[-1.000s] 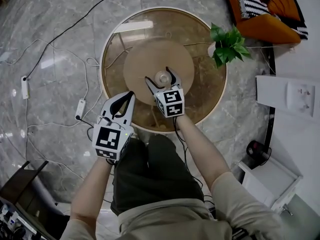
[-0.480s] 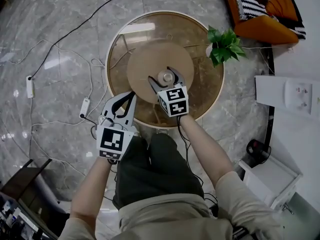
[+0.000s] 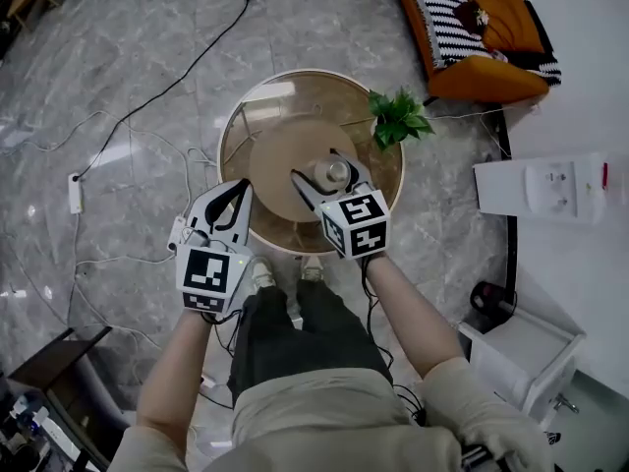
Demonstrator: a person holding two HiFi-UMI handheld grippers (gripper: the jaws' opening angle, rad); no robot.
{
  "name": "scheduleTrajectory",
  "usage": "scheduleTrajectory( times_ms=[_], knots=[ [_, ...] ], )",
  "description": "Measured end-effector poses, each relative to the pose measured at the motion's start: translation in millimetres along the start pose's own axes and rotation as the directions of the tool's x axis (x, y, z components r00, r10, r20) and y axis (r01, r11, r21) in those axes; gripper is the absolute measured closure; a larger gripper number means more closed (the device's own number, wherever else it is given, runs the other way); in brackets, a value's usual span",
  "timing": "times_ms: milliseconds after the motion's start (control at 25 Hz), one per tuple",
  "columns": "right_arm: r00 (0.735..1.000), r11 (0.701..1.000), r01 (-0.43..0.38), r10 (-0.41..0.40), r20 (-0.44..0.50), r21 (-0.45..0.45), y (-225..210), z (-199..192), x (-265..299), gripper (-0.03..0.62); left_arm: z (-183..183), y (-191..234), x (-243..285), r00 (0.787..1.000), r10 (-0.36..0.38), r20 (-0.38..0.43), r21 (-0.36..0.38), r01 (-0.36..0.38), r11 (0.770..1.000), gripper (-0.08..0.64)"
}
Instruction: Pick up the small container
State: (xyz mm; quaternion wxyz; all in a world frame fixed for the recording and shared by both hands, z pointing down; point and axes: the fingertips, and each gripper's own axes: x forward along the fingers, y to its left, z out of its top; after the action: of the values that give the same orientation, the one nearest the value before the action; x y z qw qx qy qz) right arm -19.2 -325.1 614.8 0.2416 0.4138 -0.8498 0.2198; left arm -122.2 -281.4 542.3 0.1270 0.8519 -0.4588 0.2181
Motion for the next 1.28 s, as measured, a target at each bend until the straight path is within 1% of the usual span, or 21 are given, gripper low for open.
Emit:
scheduleTrajectory(
  times_ms=[160,360,520,680,840,920,1000,1160,1280],
  knots=[
    [1.000,1.000,-0.014,0.014,0.013,-0.025,17.3,59.2,-59.0,0.261,63.6,2.0,-36.3,0.999,0.017,0.052,0.023,-0.018,1.000,0.555],
    [0.998,0.997,-0.024,0.029,0.060,-0.077,41.8,124.1,-129.3,0.261,127.8,-4.5,-84.9,0.994,0.030,0.110,0.059,-0.037,0.998,0.555],
    [0.993,0.992,-0.029,0.042,0.108,-0.121,67.3,162.6,-181.5,0.261,169.3,-16.7,-130.5,0.984,0.037,0.175,0.097,-0.055,0.994,0.555],
    [0.985,0.984,-0.047,0.074,0.159,-0.170,94.2,192.2,-227.6,0.261,198.6,-31.4,-168.9,0.975,0.028,0.222,0.138,-0.060,0.989,0.555],
    [0.977,0.978,-0.059,0.098,0.188,-0.201,113.7,205.8,-268.5,0.261,219.1,-52.5,-198.4,0.965,-0.001,0.264,0.156,-0.041,0.987,0.555],
    [0.975,0.978,-0.063,0.103,0.198,-0.201,120.8,207.3,-283.0,0.261,224.6,-59.9,-210.1,0.963,-0.013,0.270,0.148,-0.028,0.989,0.555],
    [0.974,0.978,-0.073,0.112,0.199,-0.196,125.8,205.4,-293.9,0.261,228.7,-64.5,-218.8,0.960,-0.010,0.278,0.134,-0.028,0.991,0.555],
    [0.973,0.977,-0.105,0.139,0.184,-0.185,134.6,195.0,-306.9,0.261,226.9,-72.7,-225.8,0.960,-0.007,0.282,0.120,-0.028,0.992,0.555],
    [0.975,0.973,-0.126,0.158,0.156,-0.195,141.0,187.1,-310.0,0.261,216.6,-77.9,-225.4,0.966,-0.008,0.260,0.092,-0.017,0.996,0.555]
  ],
)
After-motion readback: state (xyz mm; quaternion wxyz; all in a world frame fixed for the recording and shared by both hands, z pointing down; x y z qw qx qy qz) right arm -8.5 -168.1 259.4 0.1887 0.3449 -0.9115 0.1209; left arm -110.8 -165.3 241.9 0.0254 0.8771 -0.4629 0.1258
